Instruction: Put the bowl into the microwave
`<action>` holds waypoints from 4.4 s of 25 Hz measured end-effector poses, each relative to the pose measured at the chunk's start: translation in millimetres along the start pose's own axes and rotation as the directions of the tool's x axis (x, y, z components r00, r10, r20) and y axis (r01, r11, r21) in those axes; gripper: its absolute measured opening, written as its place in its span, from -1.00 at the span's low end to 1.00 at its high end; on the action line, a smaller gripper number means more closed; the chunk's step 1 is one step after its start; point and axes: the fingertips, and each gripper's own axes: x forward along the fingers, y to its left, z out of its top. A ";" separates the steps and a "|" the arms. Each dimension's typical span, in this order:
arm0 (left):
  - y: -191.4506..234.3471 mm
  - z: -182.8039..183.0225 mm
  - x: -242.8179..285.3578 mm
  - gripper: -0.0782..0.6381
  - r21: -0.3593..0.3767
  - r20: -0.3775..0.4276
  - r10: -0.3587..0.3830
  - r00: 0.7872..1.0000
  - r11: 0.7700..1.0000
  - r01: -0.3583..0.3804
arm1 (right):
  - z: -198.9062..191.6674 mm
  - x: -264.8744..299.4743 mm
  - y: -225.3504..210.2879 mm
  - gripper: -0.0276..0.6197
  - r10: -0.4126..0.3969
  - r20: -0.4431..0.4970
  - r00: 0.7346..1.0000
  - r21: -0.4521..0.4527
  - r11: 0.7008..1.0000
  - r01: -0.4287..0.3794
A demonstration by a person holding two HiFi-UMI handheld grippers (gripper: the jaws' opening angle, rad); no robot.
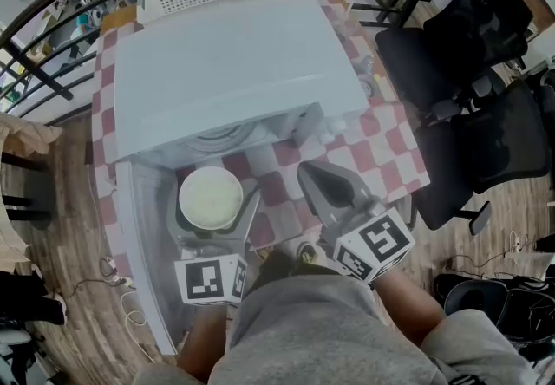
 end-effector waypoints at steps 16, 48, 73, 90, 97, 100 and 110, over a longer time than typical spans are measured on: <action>24.6 -26.3 30.8 0.73 0.000 -0.045 0.038 0.998 0.999 -0.038 | -20.1 25.0 -2.6 -0.91 0.010 -0.019 1.000 0.034 0.999 -0.009; 67.4 -119.0 139.3 0.73 0.123 -0.251 0.076 0.965 0.991 -0.046 | -42.4 51.8 -4.2 -0.91 0.018 -0.070 0.997 0.064 0.998 -0.013; 87.9 -131.3 159.7 0.73 0.263 -0.357 0.189 0.915 0.960 -0.096 | -43.3 47.3 -2.4 -0.91 0.019 -0.084 0.996 0.052 0.999 -0.015; 85.3 -139.8 166.9 0.73 0.209 -0.402 0.170 0.900 0.974 -0.090 | -45.6 28.5 -4.5 -0.91 -0.006 -0.069 0.998 0.052 0.999 0.009; 84.0 -151.0 156.6 0.70 0.206 -0.455 0.164 0.875 0.976 -0.076 | -42.5 25.5 -5.6 -0.91 -0.011 -0.055 0.998 0.050 0.999 0.013; 86.8 -150.8 153.4 0.70 0.211 -0.460 0.168 0.872 0.974 -0.077 | -40.7 25.6 -1.7 -0.91 -0.007 -0.050 0.999 0.053 0.999 0.010; 84.5 -149.7 135.5 0.71 0.205 -0.433 0.170 0.885 0.975 -0.087 | -36.4 22.0 0.2 -0.91 0.000 -0.034 0.999 0.045 0.999 0.002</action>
